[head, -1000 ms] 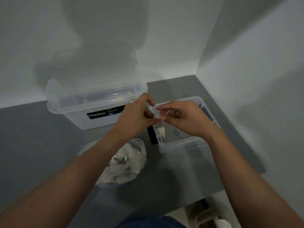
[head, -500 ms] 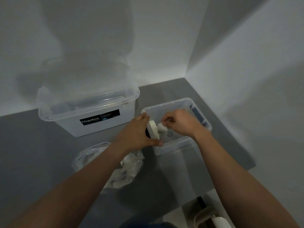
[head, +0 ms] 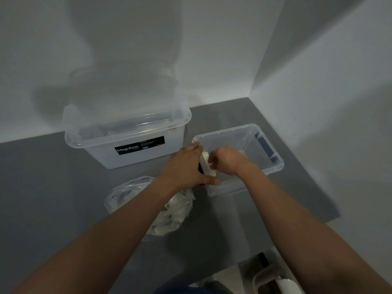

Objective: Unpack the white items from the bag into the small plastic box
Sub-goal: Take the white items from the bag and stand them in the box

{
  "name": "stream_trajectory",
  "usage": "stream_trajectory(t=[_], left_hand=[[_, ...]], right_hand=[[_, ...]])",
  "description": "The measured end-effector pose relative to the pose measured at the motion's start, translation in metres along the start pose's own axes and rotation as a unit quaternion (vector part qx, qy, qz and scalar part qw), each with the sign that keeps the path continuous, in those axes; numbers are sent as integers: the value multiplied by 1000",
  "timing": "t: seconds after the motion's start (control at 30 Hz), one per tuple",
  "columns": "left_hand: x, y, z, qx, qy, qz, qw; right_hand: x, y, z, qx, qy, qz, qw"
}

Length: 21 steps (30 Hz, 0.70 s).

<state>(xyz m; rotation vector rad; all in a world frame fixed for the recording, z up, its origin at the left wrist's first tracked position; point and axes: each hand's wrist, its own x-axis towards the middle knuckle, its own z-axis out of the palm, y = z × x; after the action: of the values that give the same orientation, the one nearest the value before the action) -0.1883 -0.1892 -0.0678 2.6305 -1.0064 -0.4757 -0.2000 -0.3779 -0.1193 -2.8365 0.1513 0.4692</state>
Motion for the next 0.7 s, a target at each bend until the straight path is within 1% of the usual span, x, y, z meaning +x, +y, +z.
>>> stream_trajectory(t=[0.07,0.1,0.13,0.2,0.27,0.3,0.37,0.43,0.5,0.53,0.57,0.63,0.7], left_hand=[[-3,0,-2,-31,9,6,999],[-7,-1,-4,-57,30,11,998],[-12,-3,-6,-75,64,25,995],[-27,-8,-15,-68,138,73,985],[-47,-20,-22,-60,202,118,970],[-59,-28,-24,-64,231,124,963],[-83,-47,-26,-83,282,108,950],[-107,-68,-24,-98,321,85,938],[-128,-89,-19,-93,340,68,933],[-137,-100,-16,-84,336,60,936],[-144,-110,-13,-71,322,53,943],[-153,-131,-3,-35,261,50,963],[-152,-145,8,49,166,41,984]], right_hand=[[-12,1,-8,31,40,-2,999],[-20,0,-11,53,67,-4,996],[-29,-2,-15,78,102,-5,992],[-50,-12,-19,133,185,-4,974],[-74,-33,-18,171,277,-14,946],[-86,-48,-17,183,323,-29,928],[-106,-80,-12,203,400,-68,891],[-121,-114,-5,218,448,-111,860],[-131,-147,4,234,451,-152,848],[-133,-161,9,234,434,-172,853],[-133,-174,16,223,406,-190,866],[-125,-192,34,154,315,-188,917],[-111,-196,55,37,211,-124,969]])
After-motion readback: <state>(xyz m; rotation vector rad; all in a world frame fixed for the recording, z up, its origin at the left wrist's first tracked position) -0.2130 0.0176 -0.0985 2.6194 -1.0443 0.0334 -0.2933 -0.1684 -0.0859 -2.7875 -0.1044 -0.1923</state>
